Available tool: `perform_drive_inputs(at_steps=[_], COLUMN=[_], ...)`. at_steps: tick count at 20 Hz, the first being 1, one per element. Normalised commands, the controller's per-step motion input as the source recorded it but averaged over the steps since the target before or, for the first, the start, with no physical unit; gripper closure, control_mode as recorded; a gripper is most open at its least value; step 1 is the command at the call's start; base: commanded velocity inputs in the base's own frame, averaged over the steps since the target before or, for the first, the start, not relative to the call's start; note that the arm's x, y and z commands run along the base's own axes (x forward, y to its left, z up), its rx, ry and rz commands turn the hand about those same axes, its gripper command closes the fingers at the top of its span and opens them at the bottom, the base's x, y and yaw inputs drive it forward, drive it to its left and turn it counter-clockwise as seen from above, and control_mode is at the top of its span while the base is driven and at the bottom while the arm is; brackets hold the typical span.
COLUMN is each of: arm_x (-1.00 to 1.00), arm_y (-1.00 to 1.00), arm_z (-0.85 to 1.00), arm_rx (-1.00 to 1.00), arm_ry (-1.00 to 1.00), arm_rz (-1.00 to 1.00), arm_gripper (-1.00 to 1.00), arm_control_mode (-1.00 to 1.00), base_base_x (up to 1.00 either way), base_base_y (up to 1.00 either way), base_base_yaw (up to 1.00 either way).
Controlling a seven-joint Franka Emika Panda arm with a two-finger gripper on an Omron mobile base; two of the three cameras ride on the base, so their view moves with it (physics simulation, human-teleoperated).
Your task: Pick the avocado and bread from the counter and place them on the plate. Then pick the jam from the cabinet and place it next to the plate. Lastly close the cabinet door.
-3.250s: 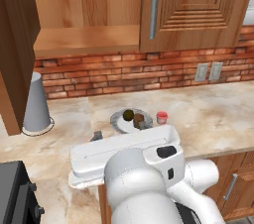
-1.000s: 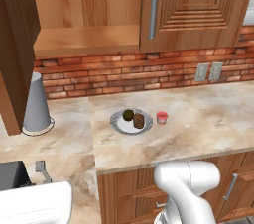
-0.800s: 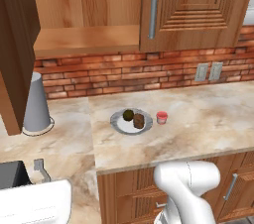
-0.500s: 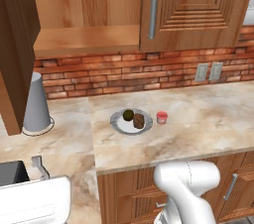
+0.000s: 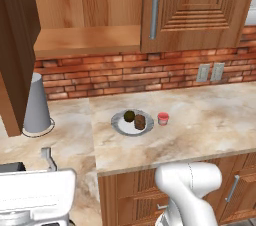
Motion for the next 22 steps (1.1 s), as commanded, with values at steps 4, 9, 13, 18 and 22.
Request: perform_drive_inputs(at_steps=[4, 9, 13, 18, 22], arm_x=[0.0, 0.0, 0.0, -0.01, 0.0], arm_y=[-0.02, -0.01, -0.01, 0.0, 0.0], arm_z=[0.0, 0.0, 0.0, 0.0, 0.0], arm_rx=[0.05, 0.13, 0.16, 0.14, 0.15], arm_ry=[0.04, 0.05, 0.04, 0.01, 0.01], arm_rz=[-0.02, -0.01, 0.0, 0.0, 0.0], arm_gripper=[-1.0, -1.0, -1.0, -1.0, -1.0], arm_control_mode=[-1.0, -1.0, -1.0, -1.0, -1.0], base_base_x=[0.0, 0.0, 0.0, 0.0, 0.0], base_base_y=[0.0, 0.0, 0.0, 0.0, 0.0], base_base_yaw=[0.0, 0.0, 0.0, 0.0, 0.0])
